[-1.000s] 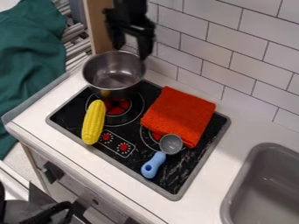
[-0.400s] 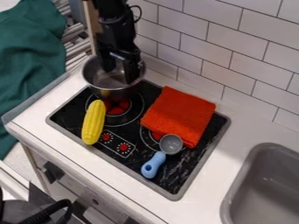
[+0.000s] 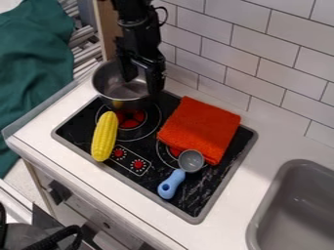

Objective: Move silver pot over orange cloth on the right stove

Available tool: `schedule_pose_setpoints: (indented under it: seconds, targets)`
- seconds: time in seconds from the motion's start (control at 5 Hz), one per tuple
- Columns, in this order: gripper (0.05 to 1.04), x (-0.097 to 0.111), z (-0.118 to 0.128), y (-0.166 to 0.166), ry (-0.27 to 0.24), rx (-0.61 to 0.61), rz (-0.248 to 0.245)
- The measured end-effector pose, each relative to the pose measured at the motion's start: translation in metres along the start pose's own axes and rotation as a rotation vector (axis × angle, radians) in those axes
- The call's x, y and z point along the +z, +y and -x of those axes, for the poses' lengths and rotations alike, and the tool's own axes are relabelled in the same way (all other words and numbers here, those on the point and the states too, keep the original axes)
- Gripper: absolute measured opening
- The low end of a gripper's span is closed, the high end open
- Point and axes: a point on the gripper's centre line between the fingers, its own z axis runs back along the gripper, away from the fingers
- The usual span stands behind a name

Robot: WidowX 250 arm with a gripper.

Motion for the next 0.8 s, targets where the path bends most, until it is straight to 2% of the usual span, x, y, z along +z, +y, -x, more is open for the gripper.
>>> schedule_pose_setpoints:
  seconds: [0.2, 0.4, 0.6, 0.8]
  targets:
    - [1.009, -0.008, 0.0, -0.004, 0.017, 0.003, 0.007]
    - [1.009, -0.033, -0.002, -0.006, 0.05, 0.01, 0.012]
    - [1.001, -0.05, -0.01, -0.001, 0.06, 0.014, 0.014]
    - [0.922, -0.053, -0.019, 0.004, 0.03, 0.009, 0.004]
